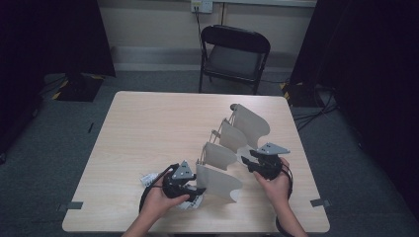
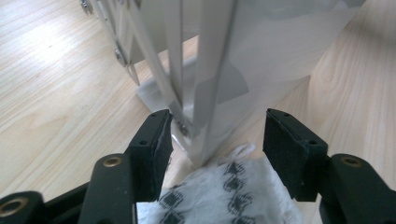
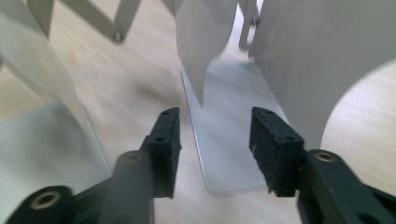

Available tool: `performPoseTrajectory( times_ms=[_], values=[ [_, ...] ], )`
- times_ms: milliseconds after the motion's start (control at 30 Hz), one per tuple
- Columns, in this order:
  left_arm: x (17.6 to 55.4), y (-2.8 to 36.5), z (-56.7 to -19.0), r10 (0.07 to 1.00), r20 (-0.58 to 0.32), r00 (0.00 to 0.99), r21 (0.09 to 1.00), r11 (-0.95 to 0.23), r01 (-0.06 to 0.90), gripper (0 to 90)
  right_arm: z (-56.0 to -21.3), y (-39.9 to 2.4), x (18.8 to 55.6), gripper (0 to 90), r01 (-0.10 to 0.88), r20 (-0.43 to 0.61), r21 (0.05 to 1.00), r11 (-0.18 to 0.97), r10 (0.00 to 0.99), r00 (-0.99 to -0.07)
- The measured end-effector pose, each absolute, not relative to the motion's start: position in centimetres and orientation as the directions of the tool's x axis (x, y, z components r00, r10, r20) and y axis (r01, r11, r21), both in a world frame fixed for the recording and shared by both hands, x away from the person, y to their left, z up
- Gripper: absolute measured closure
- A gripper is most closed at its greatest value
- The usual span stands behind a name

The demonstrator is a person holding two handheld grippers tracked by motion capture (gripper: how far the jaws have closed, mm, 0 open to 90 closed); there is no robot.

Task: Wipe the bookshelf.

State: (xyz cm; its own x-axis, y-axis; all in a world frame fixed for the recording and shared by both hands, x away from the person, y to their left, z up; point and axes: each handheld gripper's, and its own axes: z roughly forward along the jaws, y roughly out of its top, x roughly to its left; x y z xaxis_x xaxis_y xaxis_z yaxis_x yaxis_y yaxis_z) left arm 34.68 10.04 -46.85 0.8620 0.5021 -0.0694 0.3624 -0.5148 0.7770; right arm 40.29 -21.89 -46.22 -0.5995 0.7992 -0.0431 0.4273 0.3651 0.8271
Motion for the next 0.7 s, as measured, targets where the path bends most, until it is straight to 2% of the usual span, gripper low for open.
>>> performPoseTrajectory(
  times_ms=[167,300,467,700],
  values=[
    [34.7,10.8,-47.0,0.502,-0.071,0.862,0.771,-0.521,0.367,43.2,-47.3,-22.2,39.1,40.2,0.441,-0.059,0.803,0.401,0.79,-0.61],
    [34.7,10.8,-47.1,0.486,-0.067,0.871,0.768,-0.532,0.356,48.5,-48.0,-22.4,38.5,34.8,0.44,-0.081,0.788,0.43,0.781,-0.62],
    [34.6,10.7,-47.1,0.481,-0.055,0.875,0.767,-0.54,0.345,55.2,-48.8,-23.1,38.3,25.4,0.487,-0.032,0.77,0.412,0.787,-0.616],
    [34.3,10.5,-47.4,0.481,-0.058,0.875,0.753,-0.554,0.354,60.8,-49.2,-24.1,38.2,20.3,0.502,-0.049,0.759,0.416,0.805,-0.592]
  ],
)
